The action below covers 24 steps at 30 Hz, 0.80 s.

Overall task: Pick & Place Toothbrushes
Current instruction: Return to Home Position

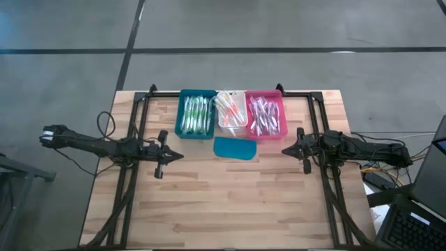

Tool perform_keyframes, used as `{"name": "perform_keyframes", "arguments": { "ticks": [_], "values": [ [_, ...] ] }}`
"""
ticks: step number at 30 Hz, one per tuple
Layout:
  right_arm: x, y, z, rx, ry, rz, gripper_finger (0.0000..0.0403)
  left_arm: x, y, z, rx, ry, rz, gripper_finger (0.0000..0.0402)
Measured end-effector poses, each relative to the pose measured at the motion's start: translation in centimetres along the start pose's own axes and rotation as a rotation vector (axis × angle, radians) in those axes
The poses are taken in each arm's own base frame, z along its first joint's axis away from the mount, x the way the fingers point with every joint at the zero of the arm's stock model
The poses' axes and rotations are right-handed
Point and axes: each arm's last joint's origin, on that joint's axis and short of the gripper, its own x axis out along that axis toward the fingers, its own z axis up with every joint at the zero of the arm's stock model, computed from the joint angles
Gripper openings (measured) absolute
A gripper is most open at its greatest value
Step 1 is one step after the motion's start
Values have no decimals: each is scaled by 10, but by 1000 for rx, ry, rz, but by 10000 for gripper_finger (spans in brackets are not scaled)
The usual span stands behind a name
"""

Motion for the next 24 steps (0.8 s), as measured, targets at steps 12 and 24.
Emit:
{"name": "perform_keyframes", "arguments": {
  "ticks": [12, 24],
  "values": [
    [0, 0, 0, 0, 0, 0, 8, 0, 0, 0, 1, 1, 0, 14],
    [0, 0, 0, 0, 0, -1, 9, 0, 0, -1, 1, 2, -1, 12]
  ]
}}
